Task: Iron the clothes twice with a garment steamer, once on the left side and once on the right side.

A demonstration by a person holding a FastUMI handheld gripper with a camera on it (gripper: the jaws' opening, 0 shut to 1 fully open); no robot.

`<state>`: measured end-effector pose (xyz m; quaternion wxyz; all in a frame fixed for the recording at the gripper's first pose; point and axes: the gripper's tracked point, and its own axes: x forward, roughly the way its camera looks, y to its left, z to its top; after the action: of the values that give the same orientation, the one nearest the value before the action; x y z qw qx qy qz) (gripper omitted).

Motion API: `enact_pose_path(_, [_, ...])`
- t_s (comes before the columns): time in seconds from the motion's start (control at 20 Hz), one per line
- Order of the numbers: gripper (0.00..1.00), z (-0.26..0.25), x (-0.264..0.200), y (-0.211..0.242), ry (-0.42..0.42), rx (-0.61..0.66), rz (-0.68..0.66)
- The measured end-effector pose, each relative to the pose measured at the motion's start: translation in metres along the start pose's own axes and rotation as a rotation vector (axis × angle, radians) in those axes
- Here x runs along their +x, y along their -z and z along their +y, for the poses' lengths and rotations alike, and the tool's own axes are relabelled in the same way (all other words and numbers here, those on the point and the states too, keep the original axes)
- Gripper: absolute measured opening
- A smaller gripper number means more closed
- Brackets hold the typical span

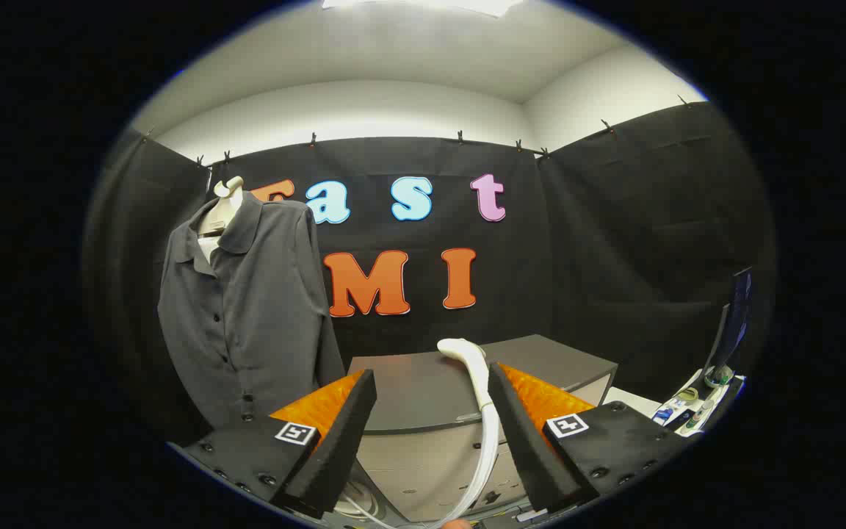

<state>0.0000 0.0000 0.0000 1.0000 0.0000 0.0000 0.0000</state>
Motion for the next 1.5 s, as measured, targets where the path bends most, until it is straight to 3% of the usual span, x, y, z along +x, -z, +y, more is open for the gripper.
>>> enact_pose_path(0.35, [0.98, -0.029, 0.007, -0.004, -0.027, 0.003, -0.001])
enact_pose_path(0.85, [0.98, -0.081, 0.025, -0.003, -0.001, 0.035, 0.02])
enact_pose_path(1.5, [0.98, -0.092, 0.083, 0.032, -0.028, 0.008, 0.187])
